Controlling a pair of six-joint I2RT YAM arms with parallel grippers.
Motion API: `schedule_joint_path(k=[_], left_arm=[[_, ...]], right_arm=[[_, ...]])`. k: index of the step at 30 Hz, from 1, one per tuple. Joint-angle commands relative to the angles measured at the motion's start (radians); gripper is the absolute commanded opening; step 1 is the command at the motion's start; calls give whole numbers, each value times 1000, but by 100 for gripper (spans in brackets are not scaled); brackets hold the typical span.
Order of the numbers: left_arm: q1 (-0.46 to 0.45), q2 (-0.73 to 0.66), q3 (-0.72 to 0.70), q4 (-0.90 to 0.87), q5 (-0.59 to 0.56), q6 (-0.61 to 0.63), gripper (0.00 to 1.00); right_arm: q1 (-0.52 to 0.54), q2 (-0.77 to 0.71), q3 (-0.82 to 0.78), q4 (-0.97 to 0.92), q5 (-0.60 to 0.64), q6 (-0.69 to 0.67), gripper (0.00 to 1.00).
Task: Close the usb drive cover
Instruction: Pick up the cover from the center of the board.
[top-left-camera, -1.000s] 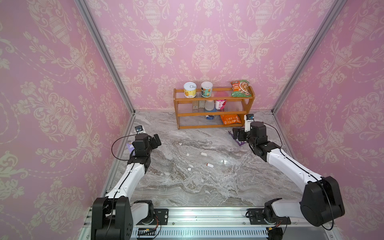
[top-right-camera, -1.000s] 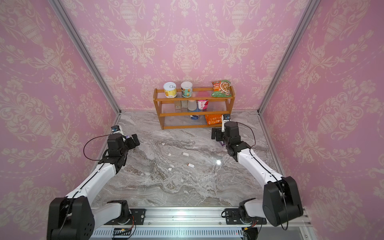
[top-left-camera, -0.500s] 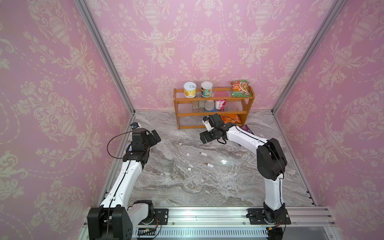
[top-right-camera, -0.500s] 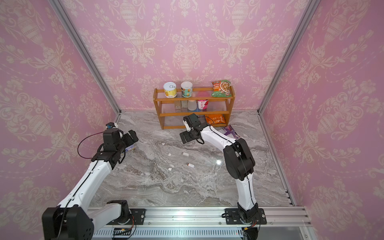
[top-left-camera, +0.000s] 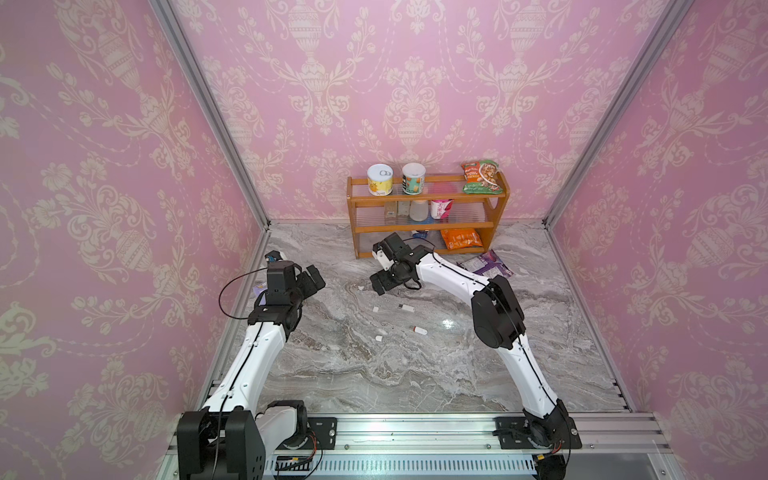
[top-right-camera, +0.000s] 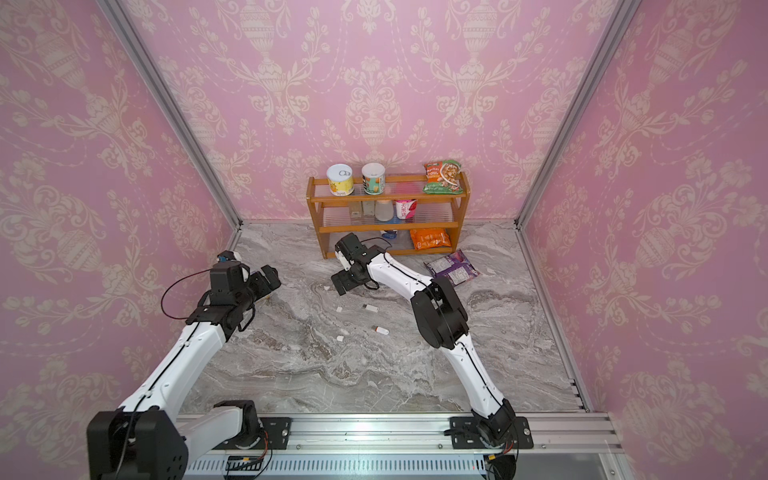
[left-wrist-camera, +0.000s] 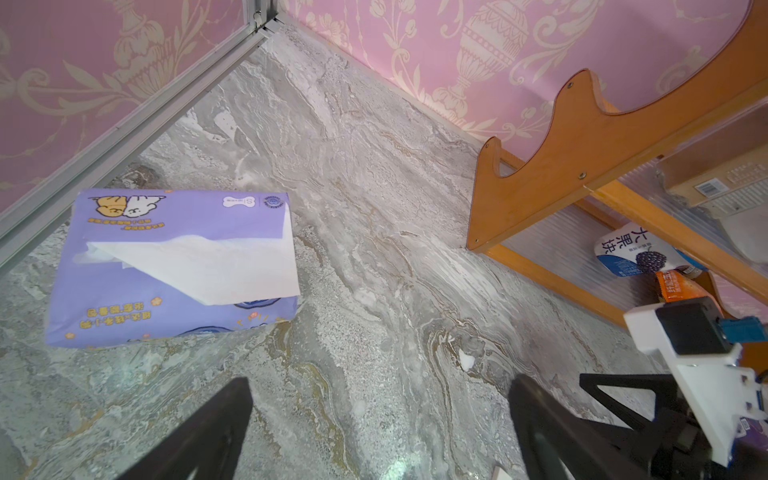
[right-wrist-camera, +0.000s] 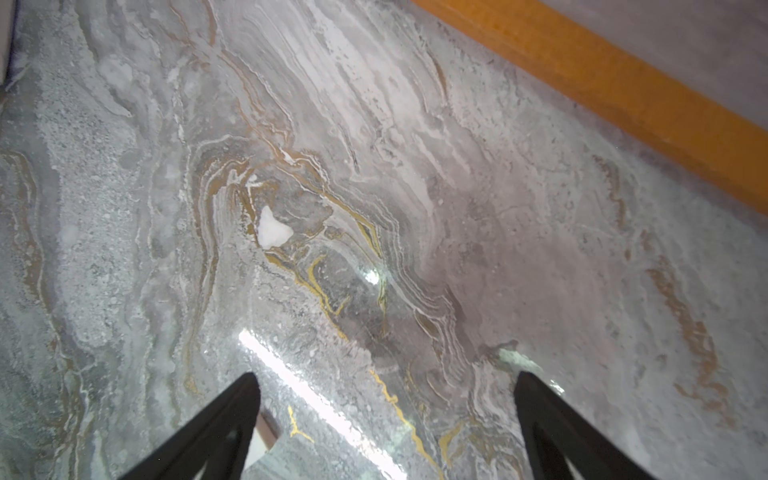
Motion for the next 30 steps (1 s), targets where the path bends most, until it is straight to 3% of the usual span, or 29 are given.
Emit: schedule_joint_path(k=[1, 10, 19, 26, 30], left_arm=[[-7, 7, 31, 4, 44, -43, 99], [-6, 12, 25, -44, 48, -69, 99], [-6, -1, -23, -41, 20, -76, 99], [-6, 61, 24, -62, 48, -56, 99], [-6, 97, 48, -54, 84, -62, 99]], right_arm=[[8, 60, 97, -83, -14, 36, 97], [23, 140, 205, -100, -48, 34, 94], [40, 282, 427, -185, -112, 32, 93], [51, 305, 424, -153, -127, 60, 91], [58, 267, 370, -161, -76, 52, 91]])
